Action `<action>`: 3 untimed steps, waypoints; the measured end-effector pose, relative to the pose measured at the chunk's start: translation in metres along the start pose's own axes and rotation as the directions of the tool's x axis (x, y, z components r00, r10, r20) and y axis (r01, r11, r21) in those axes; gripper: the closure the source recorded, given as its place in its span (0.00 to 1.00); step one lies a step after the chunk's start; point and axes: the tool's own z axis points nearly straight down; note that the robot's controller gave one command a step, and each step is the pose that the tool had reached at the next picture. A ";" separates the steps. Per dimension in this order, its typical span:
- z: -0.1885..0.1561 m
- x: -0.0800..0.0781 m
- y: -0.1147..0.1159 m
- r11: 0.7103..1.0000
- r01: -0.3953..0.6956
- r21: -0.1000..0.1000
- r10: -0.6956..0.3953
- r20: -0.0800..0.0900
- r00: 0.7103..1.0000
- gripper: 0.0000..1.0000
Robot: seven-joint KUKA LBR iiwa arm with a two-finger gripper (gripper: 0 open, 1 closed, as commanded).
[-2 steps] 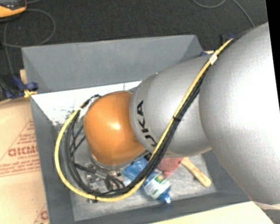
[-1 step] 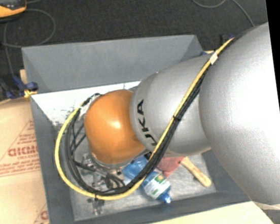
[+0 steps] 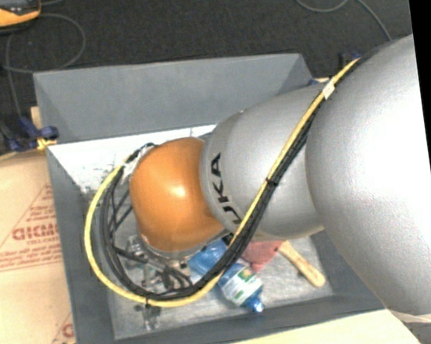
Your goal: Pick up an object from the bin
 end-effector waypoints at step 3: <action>0.002 -0.030 -0.048 0.993 0.115 -0.001 -0.115 0.014 0.993 0.00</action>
Offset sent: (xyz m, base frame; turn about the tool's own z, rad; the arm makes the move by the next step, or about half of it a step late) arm -0.0081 -0.0150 0.0483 -0.1755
